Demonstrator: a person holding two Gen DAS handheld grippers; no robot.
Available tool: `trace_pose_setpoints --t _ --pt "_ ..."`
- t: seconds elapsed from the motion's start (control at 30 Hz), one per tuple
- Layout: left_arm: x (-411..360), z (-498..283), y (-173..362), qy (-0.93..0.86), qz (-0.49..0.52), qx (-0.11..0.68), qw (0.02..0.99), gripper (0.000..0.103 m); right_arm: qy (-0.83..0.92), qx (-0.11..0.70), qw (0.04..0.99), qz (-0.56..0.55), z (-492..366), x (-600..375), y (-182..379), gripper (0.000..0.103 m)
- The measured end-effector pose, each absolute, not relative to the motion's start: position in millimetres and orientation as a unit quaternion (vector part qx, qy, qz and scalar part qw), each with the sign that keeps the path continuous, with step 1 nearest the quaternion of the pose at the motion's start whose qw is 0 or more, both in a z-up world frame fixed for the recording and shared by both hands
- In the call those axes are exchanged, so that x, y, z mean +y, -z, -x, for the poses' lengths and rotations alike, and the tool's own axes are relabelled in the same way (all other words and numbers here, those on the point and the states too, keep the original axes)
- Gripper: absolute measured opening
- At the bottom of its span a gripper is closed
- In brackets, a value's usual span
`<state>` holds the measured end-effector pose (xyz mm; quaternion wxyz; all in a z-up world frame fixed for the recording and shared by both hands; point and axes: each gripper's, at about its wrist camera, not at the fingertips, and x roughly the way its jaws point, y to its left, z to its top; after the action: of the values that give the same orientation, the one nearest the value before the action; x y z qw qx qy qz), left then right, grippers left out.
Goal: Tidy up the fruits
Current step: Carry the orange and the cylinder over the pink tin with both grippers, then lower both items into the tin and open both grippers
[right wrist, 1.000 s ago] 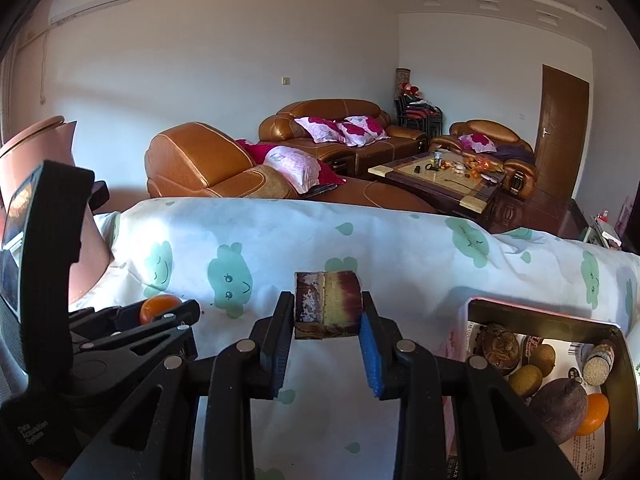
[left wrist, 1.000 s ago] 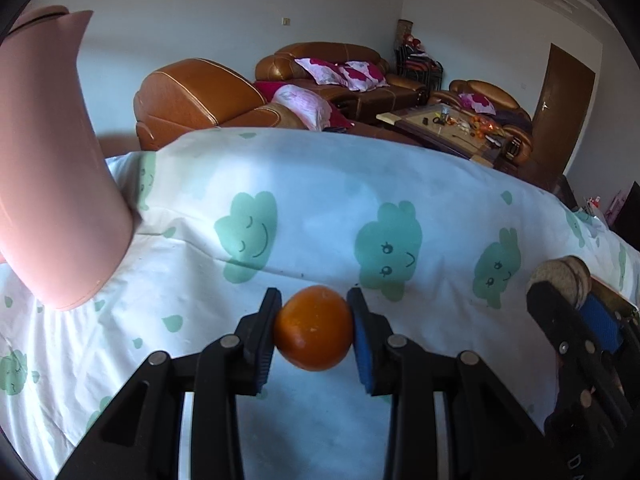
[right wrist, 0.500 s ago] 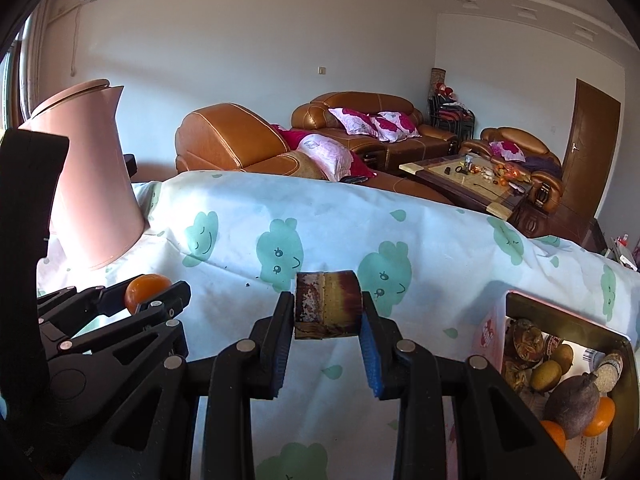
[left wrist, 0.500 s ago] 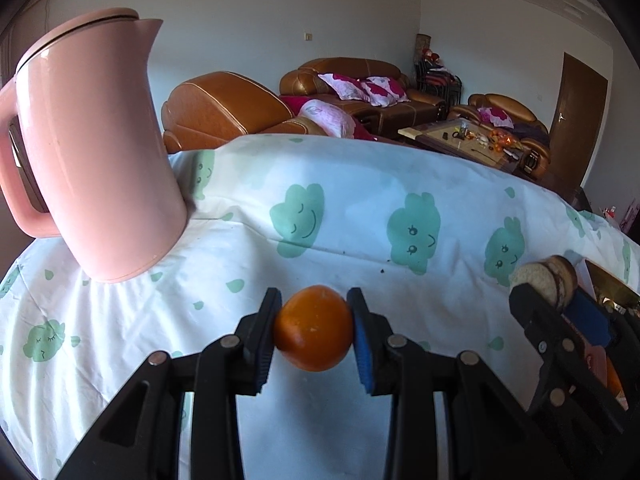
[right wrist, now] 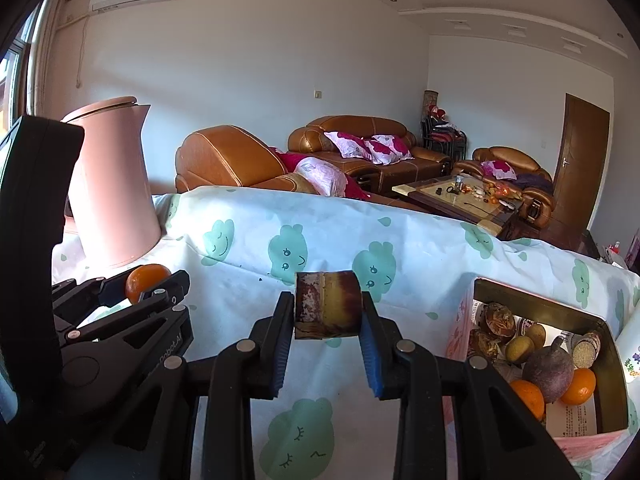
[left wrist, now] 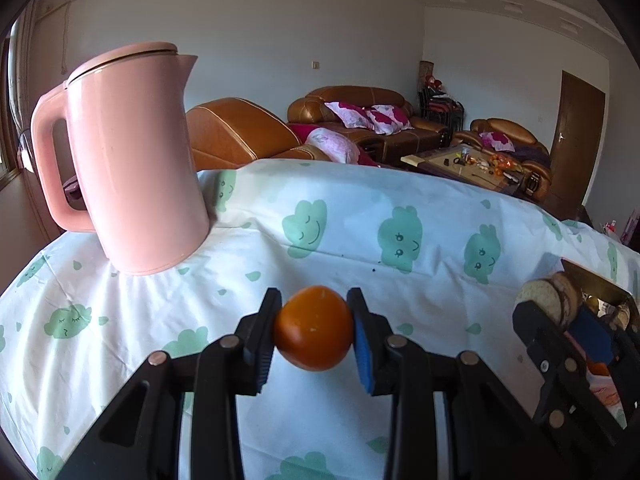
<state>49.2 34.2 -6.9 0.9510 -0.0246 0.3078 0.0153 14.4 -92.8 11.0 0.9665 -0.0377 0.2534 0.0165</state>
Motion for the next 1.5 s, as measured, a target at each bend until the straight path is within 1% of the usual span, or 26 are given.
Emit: trace_pose_setpoints --t 0.4,0.73,0.9,1.23,1.5 --pt "-8 -14 -2 0.028 -0.010 0.269 0.963 0.036 0.015 0.237 0.971 0.017 28 -126 -14 0.033" --pt "-51 9 -7 0.100 -0.017 0.262 0.960 0.036 0.042 0.233 0.971 0.001 60 -173 -15 0.033" --pt "-77 15 -6 0.125 -0.017 0.275 0.953 0.036 0.067 0.220 0.973 0.010 74 -193 -20 0.033" --pt "-129 29 -17 0.170 -0.024 0.247 0.954 0.036 0.132 0.182 0.974 0.028 88 -235 -33 0.033" --pt "-161 33 -20 0.206 -0.033 0.241 0.948 0.036 0.159 0.184 0.970 0.013 93 -267 -36 0.033"
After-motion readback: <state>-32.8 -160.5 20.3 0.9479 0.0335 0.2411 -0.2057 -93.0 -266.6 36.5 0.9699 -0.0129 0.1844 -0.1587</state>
